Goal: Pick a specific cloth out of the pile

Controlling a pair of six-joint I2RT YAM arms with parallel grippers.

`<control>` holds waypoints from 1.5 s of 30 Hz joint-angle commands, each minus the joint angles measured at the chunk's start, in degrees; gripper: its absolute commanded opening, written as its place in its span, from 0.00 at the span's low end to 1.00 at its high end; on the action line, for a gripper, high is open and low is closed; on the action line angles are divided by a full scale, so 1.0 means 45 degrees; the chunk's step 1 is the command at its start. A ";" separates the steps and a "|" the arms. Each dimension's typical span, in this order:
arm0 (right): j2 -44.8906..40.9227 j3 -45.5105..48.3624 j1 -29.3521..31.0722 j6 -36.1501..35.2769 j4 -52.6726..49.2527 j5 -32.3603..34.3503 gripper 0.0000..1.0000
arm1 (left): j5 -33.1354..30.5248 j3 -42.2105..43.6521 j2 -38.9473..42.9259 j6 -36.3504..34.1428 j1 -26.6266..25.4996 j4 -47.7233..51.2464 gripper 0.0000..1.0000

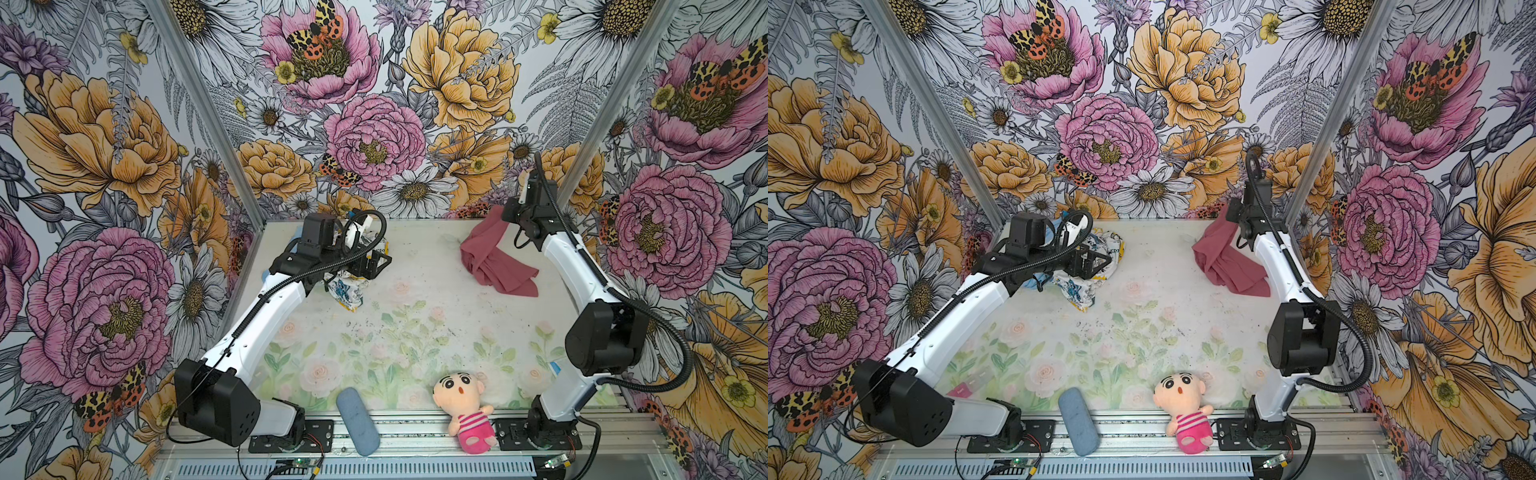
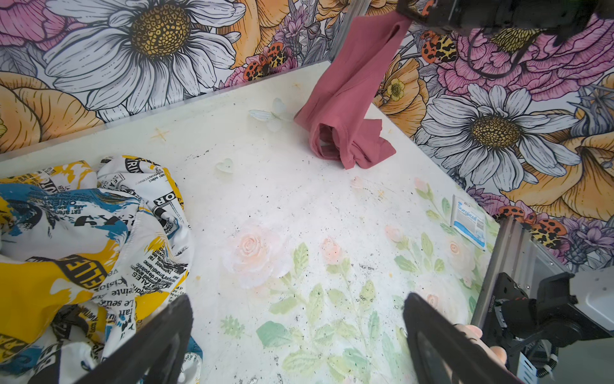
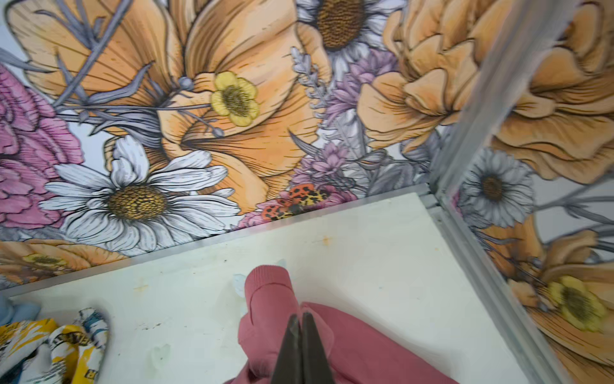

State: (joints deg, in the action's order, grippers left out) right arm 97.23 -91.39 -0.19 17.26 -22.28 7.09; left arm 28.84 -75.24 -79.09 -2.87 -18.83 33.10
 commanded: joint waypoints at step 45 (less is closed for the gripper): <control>0.2422 0.2997 -0.0038 -0.0739 0.0021 -0.0264 0.34 | 0.0134 0.0192 -0.0139 0.0193 -0.0015 -0.0403 0.99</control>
State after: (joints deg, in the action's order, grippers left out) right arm 111.77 -79.02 0.36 12.69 -23.49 10.52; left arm 28.84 -75.20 -79.29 -2.85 -18.85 32.88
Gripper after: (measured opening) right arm 0.300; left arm 0.990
